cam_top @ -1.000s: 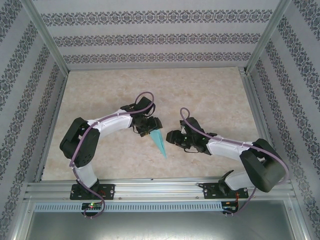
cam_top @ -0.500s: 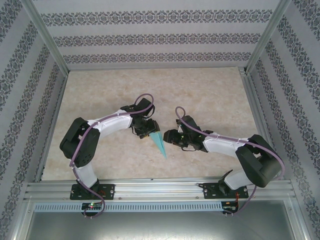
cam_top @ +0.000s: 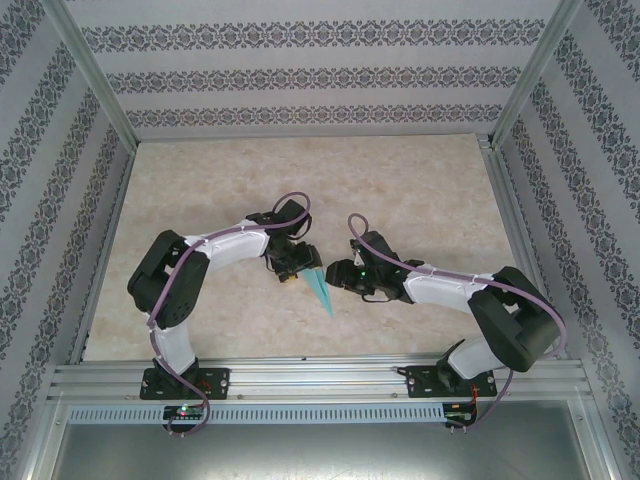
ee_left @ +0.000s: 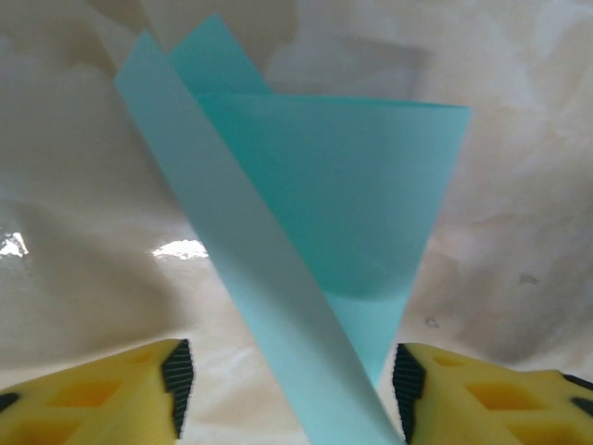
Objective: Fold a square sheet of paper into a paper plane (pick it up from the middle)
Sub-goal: Move a paper plane to the center of the table.
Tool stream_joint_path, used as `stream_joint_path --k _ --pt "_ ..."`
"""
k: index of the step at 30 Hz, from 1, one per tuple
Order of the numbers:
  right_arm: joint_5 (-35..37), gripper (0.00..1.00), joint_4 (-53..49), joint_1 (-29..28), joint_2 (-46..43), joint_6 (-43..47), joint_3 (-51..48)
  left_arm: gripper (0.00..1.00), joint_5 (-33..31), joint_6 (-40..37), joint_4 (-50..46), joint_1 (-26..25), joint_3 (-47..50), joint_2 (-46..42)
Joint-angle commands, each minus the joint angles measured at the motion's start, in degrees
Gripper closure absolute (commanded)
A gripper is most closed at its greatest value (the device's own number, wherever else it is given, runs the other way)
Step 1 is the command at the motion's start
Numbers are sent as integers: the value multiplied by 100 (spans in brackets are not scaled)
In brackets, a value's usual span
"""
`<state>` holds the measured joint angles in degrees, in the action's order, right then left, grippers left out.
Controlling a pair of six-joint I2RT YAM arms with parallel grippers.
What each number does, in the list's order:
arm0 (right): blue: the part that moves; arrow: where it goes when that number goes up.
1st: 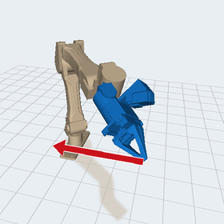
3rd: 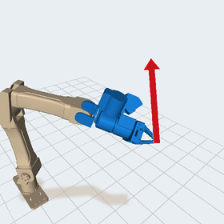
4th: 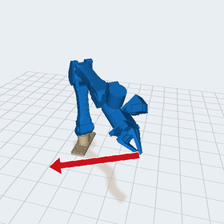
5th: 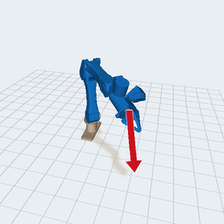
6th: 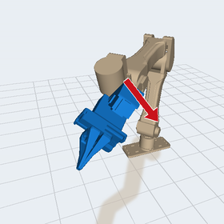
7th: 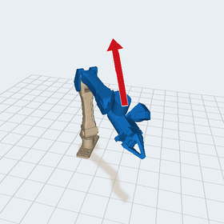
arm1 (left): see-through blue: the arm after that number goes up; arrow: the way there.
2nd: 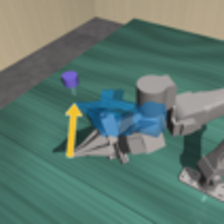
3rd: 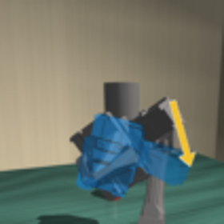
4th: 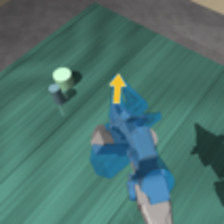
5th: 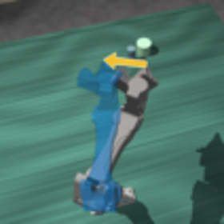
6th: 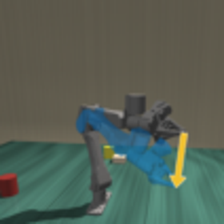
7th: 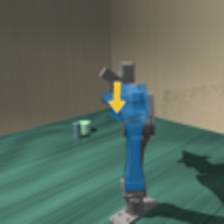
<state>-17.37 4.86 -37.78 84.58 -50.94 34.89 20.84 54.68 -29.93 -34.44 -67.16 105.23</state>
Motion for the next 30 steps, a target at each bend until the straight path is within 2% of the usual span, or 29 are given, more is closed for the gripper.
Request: stream_joint_path --k 1,8,13,30 --pt "31 50 -49 -93 69 126 144 44 3 -53 -47 -2 -13 -73" --pt "1 50 -135 -145 217 216 284 54 -334 -115 -156 24 371 -604" --pt "-94 50 -126 -191 432 251 424 67 -279 -145 -140 51 527 -609" --pt "-495 52 -20 -324 987 348 710 70 -300 -168 -83 60 590 -630"
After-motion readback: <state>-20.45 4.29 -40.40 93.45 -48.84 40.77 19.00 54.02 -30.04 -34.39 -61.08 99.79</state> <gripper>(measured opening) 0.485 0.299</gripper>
